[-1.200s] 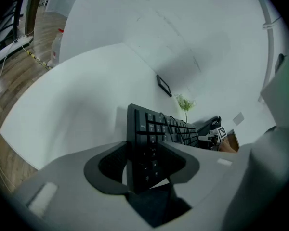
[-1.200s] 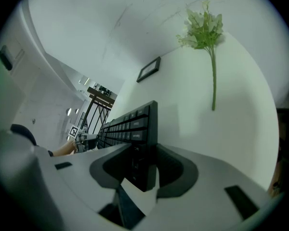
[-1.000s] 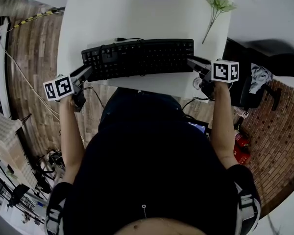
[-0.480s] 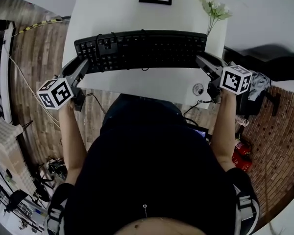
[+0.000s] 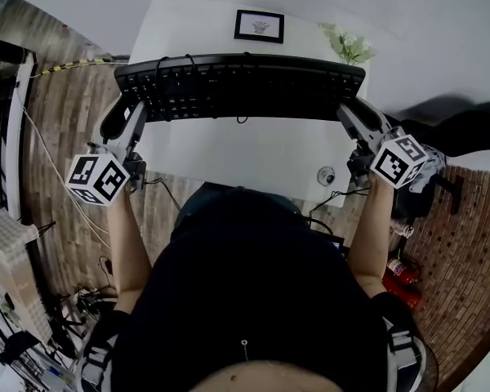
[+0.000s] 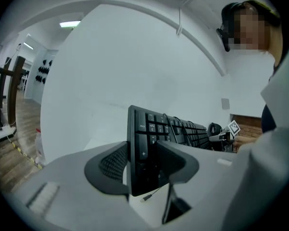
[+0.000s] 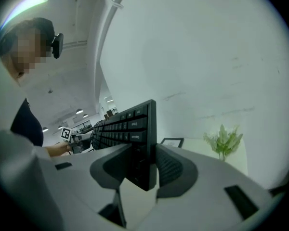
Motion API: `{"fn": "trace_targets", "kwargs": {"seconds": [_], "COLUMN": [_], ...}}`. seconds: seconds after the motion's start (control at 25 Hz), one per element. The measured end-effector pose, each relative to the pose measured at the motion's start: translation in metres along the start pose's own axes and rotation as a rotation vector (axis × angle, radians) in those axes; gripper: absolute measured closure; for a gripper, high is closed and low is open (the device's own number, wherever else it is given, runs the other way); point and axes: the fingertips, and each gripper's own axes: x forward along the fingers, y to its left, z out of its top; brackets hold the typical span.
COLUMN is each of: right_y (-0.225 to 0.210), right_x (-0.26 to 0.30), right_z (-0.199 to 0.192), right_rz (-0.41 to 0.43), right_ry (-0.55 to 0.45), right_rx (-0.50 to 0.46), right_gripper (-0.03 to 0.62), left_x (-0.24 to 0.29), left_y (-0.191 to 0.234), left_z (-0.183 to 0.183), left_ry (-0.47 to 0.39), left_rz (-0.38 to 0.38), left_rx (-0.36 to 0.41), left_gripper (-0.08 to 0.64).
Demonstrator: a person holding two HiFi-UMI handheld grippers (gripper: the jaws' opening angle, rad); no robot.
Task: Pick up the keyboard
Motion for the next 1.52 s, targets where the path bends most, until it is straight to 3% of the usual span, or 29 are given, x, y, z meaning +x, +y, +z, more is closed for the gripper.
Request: {"fn": "trace_targets", "kwargs": {"seconds": [0.28,0.72,0.96,1.52], "right_y": [0.008,0.018,0.011,-0.003], "right_x": [-0.009,-0.016,-0.02,-0.021], "right_z": [0.04,0.063,0.059,0.039], "right_rz": [0.003,-0.014,-0.085,-0.114], "right_ry": [-0.11,-0.244,-0.289,-0.298], "right_rx": [-0.137,-0.297,-0.316,-0.286], "right_gripper": [0.436,0.452,0.453,0.453], "left_x": [-0.001,-0.012,-0.012,0.0], "left_y": [-0.016,-0.026,-0.034,-0.033], "left_z": [0.045,0.068,0.065,0.043], "left_ry": [-0.138,-0.266,-0.31,-0.307], "left_rz": [0.015,0.058,0.064,0.045], "left_rx": [0.134,0.235,0.274,0.253], "left_gripper": [0.368,0.368,0.368,0.368]}}
